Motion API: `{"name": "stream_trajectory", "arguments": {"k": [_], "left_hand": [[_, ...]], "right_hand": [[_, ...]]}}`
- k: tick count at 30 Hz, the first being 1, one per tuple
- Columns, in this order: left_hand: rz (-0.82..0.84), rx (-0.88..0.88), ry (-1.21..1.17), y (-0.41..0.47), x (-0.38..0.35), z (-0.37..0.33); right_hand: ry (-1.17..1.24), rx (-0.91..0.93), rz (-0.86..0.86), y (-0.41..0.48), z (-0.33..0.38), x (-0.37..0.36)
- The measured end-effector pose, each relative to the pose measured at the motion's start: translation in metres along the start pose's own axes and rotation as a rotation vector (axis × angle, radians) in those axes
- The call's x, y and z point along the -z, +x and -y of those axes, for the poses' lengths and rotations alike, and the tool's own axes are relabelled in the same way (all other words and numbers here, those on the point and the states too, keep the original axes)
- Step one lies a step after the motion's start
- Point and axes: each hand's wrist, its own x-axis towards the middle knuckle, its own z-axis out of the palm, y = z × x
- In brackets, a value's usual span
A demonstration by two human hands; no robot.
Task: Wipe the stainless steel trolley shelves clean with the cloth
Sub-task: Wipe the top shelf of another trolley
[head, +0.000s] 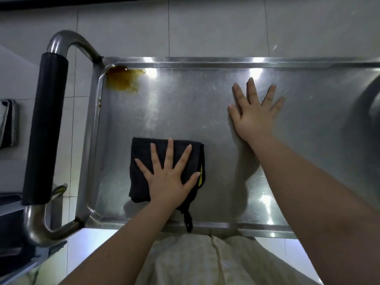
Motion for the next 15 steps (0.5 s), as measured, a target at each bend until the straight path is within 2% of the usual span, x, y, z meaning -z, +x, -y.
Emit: {"name": "stream_trajectory", "arguments": {"k": [3, 6, 10, 12, 15], "left_hand": [[-0.001, -0.027, -0.008, 0.043, 0.012, -0.016], [-0.005, -0.058, -0.044, 0.128, 0.027, -0.038], [0.051, 0.003, -0.063, 0.221, 0.049, -0.062], [0.048, -0.004, -0.054, 0.226, 0.051, -0.066], [0.019, -0.055, -0.069, 0.182, 0.041, -0.058]], "right_hand": [[0.024, -0.005, -0.019, 0.003, -0.002, -0.004], [0.018, 0.0, -0.051, 0.003, -0.003, -0.009], [0.005, -0.003, -0.049, 0.009, -0.006, -0.008], [0.015, -0.011, -0.05, 0.01, -0.007, -0.007], [0.03, -0.009, -0.037, 0.01, -0.008, -0.006]]}}
